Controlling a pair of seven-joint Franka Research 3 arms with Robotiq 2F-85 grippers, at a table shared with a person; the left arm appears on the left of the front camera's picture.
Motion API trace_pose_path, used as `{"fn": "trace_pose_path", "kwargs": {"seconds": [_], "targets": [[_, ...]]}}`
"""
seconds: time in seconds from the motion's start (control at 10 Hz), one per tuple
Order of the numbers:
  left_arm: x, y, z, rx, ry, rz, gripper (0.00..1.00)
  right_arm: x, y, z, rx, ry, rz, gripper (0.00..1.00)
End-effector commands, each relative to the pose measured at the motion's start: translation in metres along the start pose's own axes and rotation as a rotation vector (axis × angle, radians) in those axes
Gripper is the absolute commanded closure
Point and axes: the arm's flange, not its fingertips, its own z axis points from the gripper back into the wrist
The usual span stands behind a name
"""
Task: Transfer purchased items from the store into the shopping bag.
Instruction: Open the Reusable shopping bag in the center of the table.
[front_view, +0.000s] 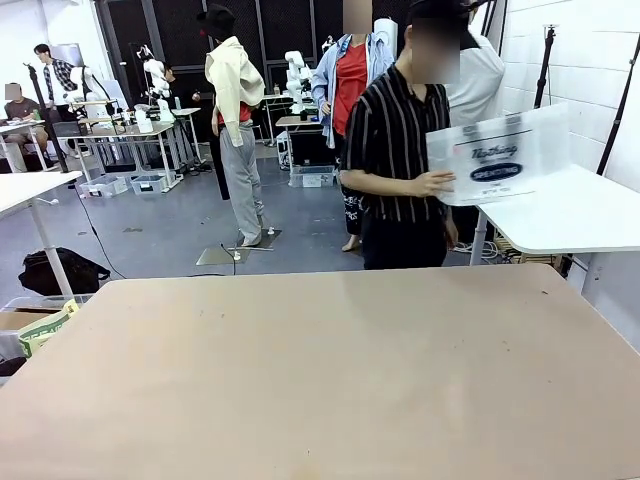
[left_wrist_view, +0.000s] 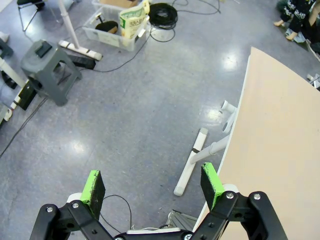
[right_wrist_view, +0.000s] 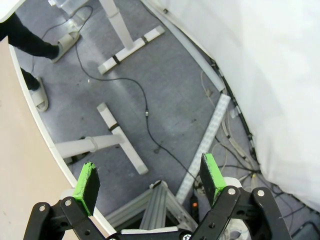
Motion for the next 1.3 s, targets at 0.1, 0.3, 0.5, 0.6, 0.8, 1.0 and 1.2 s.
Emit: {"fn": "trace_pose_path", "kwargs": {"seconds": [0.1, 0.3, 0.5, 0.6, 0.8, 1.0, 1.2], "targets": [[-0.0003, -0.0011, -0.0003, -0.002, 0.005, 0.016, 0.00, -0.0005, 0.0009, -0.0012, -0.001, 0.004, -0.010, 0.00], [-0.0003, -0.0011, -0.0003, -0.002, 0.005, 0.016, 0.00, -0.0005, 0.0009, -0.0012, -0.001, 0.004, -0.010, 0.00], [-0.0003, -0.0011, -0.0003, -0.002, 0.005, 0.016, 0.00, -0.0005, 0.0009, -0.0012, -0.001, 0.004, -0.010, 0.00], [-0.0003, -0.0011, -0.0003, -0.002, 0.005, 0.016, 0.00, -0.0005, 0.0009, -0.0012, -0.001, 0.004, -0.010, 0.00], [-0.0003, -0.0011, -0.0003, -0.002, 0.005, 0.016, 0.00, -0.0005, 0.0009, -0.0012, -0.001, 0.004, -0.010, 0.00], [-0.0003, -0.0011, -0.0003, -0.002, 0.005, 0.016, 0.00, -0.0005, 0.0009, -0.0012, -0.001, 0.004, -0.010, 0.00], [-0.0003, -0.0011, -0.0003, -0.002, 0.005, 0.016, 0.00, -0.0005, 0.0009, -0.0012, -0.001, 0.004, -0.010, 0.00]]}}
